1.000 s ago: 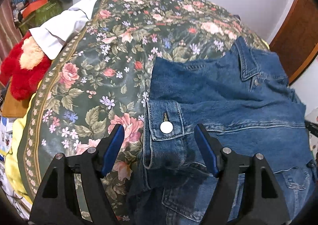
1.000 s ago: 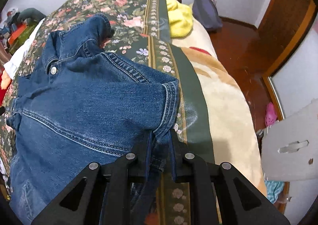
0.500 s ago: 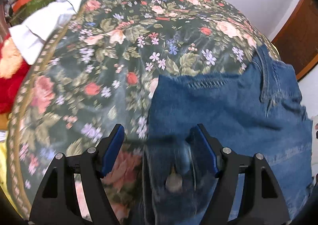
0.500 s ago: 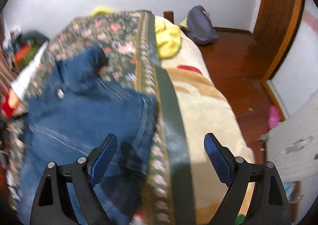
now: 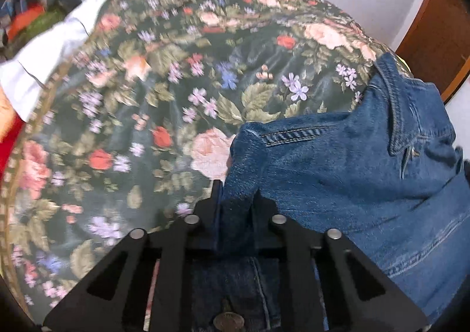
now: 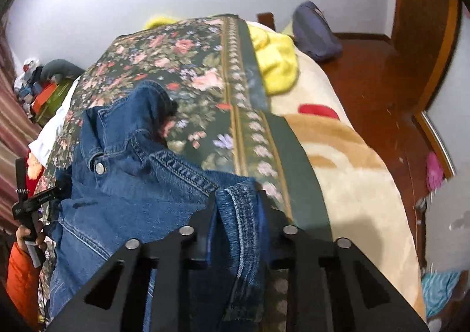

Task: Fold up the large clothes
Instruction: 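Grasp the jacket hem with the left gripper while the right gripper grasps the hem edge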

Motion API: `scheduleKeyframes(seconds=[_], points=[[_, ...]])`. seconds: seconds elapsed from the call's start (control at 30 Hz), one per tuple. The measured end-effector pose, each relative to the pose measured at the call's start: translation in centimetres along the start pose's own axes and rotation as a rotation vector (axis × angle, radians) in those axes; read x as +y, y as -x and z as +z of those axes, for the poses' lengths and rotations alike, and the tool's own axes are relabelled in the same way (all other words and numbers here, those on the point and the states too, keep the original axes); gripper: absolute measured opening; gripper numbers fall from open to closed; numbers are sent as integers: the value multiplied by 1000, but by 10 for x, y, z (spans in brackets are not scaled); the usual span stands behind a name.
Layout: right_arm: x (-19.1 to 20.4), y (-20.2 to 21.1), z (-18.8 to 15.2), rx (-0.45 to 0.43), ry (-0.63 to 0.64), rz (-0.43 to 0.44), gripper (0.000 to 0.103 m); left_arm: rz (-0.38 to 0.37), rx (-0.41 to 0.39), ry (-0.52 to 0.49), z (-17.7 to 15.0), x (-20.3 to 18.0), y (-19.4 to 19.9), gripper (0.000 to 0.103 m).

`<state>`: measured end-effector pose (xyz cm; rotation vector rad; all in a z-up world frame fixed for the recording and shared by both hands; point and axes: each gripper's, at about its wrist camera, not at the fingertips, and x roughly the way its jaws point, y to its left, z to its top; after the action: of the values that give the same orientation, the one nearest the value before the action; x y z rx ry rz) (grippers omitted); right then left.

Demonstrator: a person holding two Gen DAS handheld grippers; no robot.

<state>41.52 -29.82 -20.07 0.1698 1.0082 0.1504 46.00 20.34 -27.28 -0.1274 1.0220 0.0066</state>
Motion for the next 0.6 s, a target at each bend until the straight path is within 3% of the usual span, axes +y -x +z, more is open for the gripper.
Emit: scheduleKeyframes(seconds=[0.17,0.33,0.6], points=[[21,-16,22,0,57,8,17,31,-43,53,1,29,34,14],[67,-38,56,-23,158,23,17,121,-42,70,-7,63,49,14],[135,-86,91,-24,271,-5,17,194,6,146,-20,103,35,15]])
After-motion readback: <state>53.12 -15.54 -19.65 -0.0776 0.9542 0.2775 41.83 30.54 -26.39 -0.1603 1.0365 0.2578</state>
